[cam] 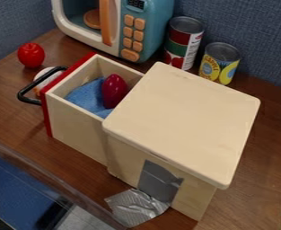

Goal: Close the drawer

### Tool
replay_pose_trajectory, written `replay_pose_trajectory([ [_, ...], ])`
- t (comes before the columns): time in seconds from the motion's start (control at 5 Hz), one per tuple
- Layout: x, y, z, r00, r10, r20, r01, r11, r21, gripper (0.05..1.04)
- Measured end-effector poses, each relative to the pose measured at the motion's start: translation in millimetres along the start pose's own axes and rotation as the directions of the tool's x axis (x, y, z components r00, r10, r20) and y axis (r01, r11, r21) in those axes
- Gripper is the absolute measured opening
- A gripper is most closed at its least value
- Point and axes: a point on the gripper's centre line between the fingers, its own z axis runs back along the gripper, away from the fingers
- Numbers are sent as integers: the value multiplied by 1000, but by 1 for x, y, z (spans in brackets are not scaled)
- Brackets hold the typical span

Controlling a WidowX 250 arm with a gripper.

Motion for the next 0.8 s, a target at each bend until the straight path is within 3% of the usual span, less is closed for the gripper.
replay_pose_trajectory([
  [0.2,19,12,-21,999,-52,-10,52,998,-28,1000],
  [0.4,31,0,-48,998,-66,1,66,994,-83,1000],
  [0.8,53,-27,-78,994,-110,1,109,984,-142,1000],
])
